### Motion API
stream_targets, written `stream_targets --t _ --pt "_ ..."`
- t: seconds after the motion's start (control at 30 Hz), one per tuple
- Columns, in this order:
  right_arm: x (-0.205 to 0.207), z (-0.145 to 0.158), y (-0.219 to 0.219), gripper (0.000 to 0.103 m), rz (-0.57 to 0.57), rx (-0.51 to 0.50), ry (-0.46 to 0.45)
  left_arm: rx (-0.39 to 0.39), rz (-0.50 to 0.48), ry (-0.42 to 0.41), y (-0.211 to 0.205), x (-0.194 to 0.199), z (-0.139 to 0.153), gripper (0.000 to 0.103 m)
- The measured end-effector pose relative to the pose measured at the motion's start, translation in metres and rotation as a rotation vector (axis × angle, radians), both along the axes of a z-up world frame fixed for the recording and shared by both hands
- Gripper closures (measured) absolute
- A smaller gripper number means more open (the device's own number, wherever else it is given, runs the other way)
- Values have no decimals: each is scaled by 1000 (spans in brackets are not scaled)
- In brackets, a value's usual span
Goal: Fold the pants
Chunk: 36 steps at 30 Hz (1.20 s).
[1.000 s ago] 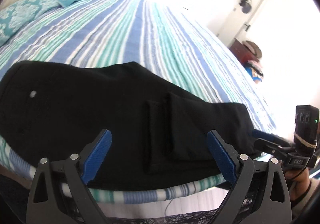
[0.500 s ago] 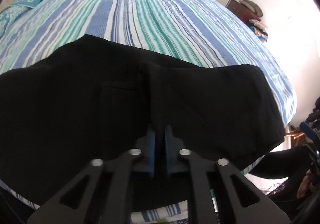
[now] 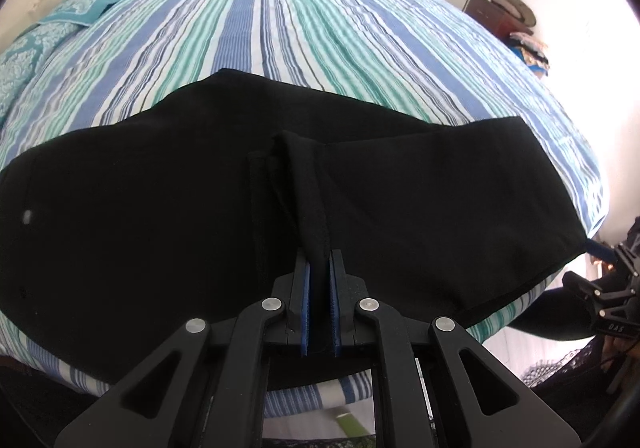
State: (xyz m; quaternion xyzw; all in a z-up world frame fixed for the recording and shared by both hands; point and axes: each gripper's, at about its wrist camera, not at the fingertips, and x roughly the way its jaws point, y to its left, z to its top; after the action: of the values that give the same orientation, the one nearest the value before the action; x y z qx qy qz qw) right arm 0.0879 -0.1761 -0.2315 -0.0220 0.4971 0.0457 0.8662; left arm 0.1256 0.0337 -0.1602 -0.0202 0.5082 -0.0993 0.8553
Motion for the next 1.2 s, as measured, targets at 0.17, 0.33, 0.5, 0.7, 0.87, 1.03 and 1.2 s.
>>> stream_targets --t 0.17,0.33,0.5,0.7,0.87,1.03,1.2 --pt "8 -3 1 15 19 -58 -88 -6 11 15 -2 -3 -3 96" --pt "9 -17 -42 9 -181 13 -37 -8 3 41 -4 -3 -10 96" --pt "8 -13 -36 9 -154 -43 -34 50 -32 9 -12 -9 -10 92" --pt "-13 4 -34 7 -132 -85 -6 59 -30 -7 -9 -15 -4 75" --pt "-32 37 -31 7 -137 -98 -126 97 -21 -45 -10 -22 4 38" --pt "-16 53 -9 7 -92 -104 -245 134 -23 -36 -14 -18 3 38" --pt "8 53 22 7 -7 -72 -259 161 -13 -40 -15 -19 2 32"
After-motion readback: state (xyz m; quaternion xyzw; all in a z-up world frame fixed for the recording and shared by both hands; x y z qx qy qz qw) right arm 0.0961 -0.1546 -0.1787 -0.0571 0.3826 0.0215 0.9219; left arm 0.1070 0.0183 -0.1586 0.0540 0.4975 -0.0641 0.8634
